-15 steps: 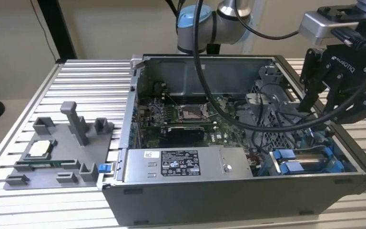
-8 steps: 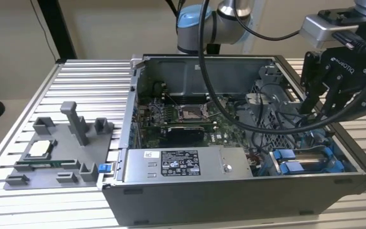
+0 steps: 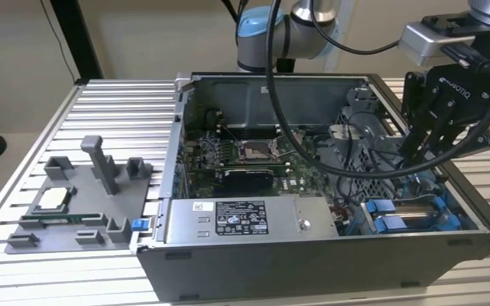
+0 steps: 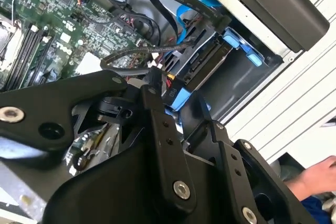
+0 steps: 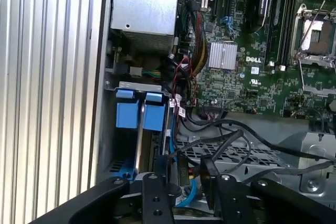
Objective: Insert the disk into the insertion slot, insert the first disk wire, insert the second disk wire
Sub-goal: 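Insert the first disk wire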
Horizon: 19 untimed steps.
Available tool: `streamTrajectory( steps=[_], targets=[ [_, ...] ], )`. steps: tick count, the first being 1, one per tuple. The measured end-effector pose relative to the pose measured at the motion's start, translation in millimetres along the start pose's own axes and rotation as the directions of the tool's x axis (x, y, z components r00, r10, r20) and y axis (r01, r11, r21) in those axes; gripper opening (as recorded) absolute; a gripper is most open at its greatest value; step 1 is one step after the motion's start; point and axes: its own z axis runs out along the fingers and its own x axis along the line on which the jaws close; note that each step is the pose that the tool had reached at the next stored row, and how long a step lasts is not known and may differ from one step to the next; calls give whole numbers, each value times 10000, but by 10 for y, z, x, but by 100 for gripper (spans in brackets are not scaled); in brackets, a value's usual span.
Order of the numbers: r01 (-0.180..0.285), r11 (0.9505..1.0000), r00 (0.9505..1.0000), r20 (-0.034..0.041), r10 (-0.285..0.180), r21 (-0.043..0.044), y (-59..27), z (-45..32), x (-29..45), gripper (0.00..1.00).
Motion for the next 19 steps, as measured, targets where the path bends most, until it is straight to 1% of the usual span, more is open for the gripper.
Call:
streamTrajectory(
  steps=[5, 10, 19],
  targets=[
    [6, 10000, 10000, -3, -6, 0, -1, -1, -1, 100],
    [12, 10000, 10000, -1, -12, 0, -19, 1, 1, 100],
    [-28, 10000, 10000, -2, 28, 1, -7, 2, 4, 100]
  ],
)
